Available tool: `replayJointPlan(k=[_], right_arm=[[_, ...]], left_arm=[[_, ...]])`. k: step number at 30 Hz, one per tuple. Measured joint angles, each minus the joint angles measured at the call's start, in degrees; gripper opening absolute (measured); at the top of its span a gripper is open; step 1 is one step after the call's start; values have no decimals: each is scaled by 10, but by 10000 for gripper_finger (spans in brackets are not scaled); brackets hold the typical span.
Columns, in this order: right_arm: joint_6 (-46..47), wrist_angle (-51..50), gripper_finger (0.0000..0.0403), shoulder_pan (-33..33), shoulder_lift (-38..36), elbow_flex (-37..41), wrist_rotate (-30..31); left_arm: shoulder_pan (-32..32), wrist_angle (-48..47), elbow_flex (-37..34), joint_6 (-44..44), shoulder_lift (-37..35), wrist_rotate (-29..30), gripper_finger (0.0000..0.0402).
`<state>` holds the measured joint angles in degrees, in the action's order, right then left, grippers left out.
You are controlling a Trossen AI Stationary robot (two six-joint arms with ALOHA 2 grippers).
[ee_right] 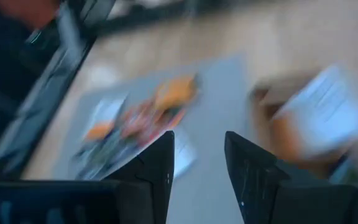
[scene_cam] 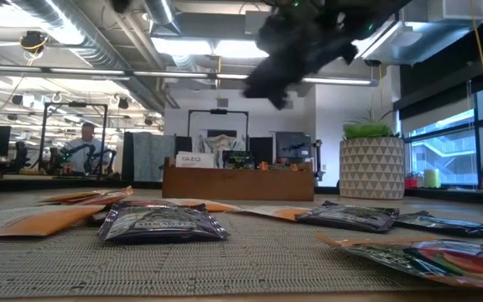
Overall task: Pick & Place Tea
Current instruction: Put the blue tea bag into the middle section of the wooden organizer
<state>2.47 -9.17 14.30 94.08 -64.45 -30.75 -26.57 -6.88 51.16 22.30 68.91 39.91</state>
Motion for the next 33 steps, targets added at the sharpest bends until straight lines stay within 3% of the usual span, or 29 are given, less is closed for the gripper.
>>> replayJointPlan(k=[5, 8, 11, 13, 19, 25, 30, 33], right_arm=[[-16, -217, 143, -38, -40, 0, -8], [-27, -263, 143, -63, -48, 29, -9], [9, -210, 142, -89, -67, 97, -8], [54, -134, 142, -105, -81, 156, -9], [179, 76, 142, -145, -108, 280, -8], [213, 141, 142, -174, -110, 316, 25], [240, 155, 142, -189, -109, 320, 85], [251, 159, 142, -191, -108, 320, 92]], left_arm=[[45, 123, 0, -33, 109, -102, 13], [70, 213, 0, -28, 169, -178, 12], [84, 298, 0, -26, 227, -231, 10], [84, 346, 6, -36, 268, -233, 10], [79, 351, 87, -47, 394, -245, 12], [81, 331, 151, -48, 485, -285, 8], [82, 285, 165, -40, 515, -311, 11], [82, 272, 165, -36, 519, -322, 12]])
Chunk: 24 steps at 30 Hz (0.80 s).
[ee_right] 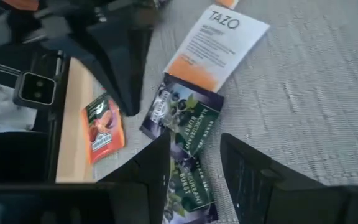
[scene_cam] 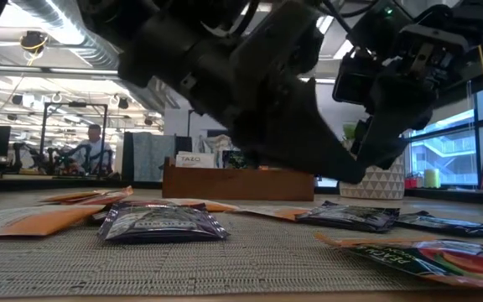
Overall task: Pick & Place Tea
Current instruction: Put the blue tea bag into the middle section of the wooden organizer
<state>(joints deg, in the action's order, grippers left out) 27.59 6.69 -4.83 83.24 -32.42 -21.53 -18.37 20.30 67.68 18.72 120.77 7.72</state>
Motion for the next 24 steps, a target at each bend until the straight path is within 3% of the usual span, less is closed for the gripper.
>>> replayJointPlan(k=[7, 18, 24], right_arm=[[28, 0, 150, 0, 0, 0, -9], [121, 38, 245, 0, 38, 0, -22], [139, 89, 261, -7, 56, 0, -25]], left_arm=[[0, -47, 0, 0, 0, -4, 10], [0, -83, 1, -14, 0, -3, 10], [0, -82, 2, -19, 3, 0, 10]])
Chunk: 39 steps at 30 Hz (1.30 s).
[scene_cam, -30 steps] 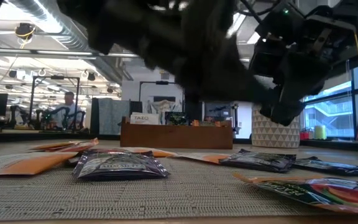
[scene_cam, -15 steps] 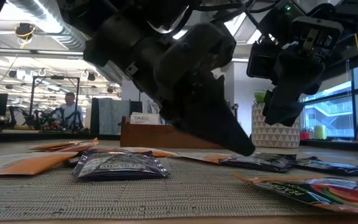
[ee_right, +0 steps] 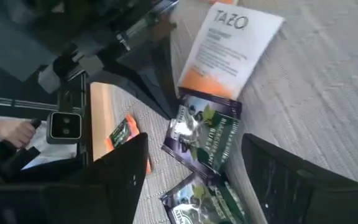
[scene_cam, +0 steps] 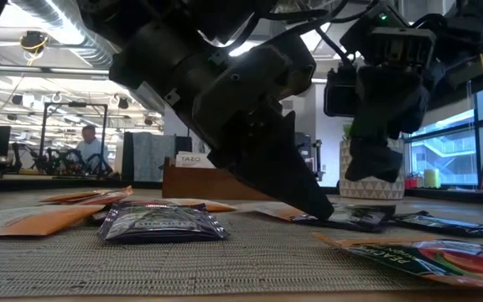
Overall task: Pick & Place Tea
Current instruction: Put the blue tea bag into the middle section of the wooden organizer
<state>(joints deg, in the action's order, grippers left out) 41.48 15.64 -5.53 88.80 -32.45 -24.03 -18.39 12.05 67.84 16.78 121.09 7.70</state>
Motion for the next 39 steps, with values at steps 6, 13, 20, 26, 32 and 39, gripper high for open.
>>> replayJointPlan(k=[6, 13, 20, 26, 32, 39], right_arm=[[34, -3, 251, -7, 35, 0, -4], [46, 4, 236, -6, 65, 0, -21], [47, 16, 224, -7, 77, -3, -64], [47, 15, 207, -7, 77, -14, -73], [45, 6, 183, -7, 77, -15, -52], [48, 6, 171, -6, 99, -18, -58]], left_arm=[[-5, 5, 1, -1, 8, 6, 13], [-7, 6, 0, -10, 10, 8, 9], [-7, 5, 0, -10, 11, 32, 12], [-7, 4, -1, -10, 11, 36, 10], [-7, 5, -1, -9, 11, 40, 8], [-7, 11, -1, -9, 12, 42, 12]])
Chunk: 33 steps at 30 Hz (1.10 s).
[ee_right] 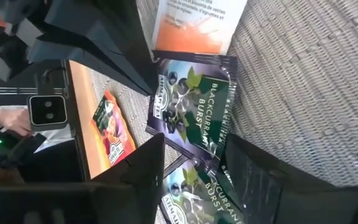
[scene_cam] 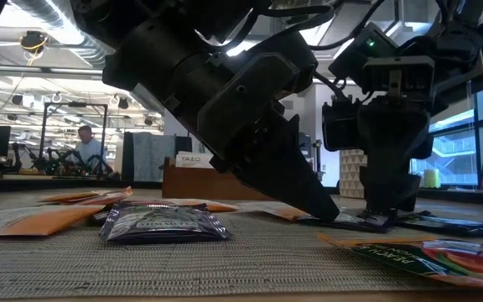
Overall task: Pick & Place Tea
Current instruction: Put the blue tea bag into the middle section of the wooden organizer
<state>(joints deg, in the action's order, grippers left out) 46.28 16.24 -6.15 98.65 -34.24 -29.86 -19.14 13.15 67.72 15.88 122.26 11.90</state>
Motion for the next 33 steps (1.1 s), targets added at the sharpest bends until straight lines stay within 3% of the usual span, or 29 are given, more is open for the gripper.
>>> replayJointPlan(k=[10, 20, 33], right_arm=[[-1, 0, 170, 0, 4, -12, -30], [1, -21, 165, -1, 4, -19, -5], [15, -25, 48, -1, 4, -19, 15]], left_arm=[[0, 0, 0, 0, 0, 4, 9], [0, 0, 0, 0, 0, 5, 9], [1, 1, 0, 0, 0, 5, 11]])
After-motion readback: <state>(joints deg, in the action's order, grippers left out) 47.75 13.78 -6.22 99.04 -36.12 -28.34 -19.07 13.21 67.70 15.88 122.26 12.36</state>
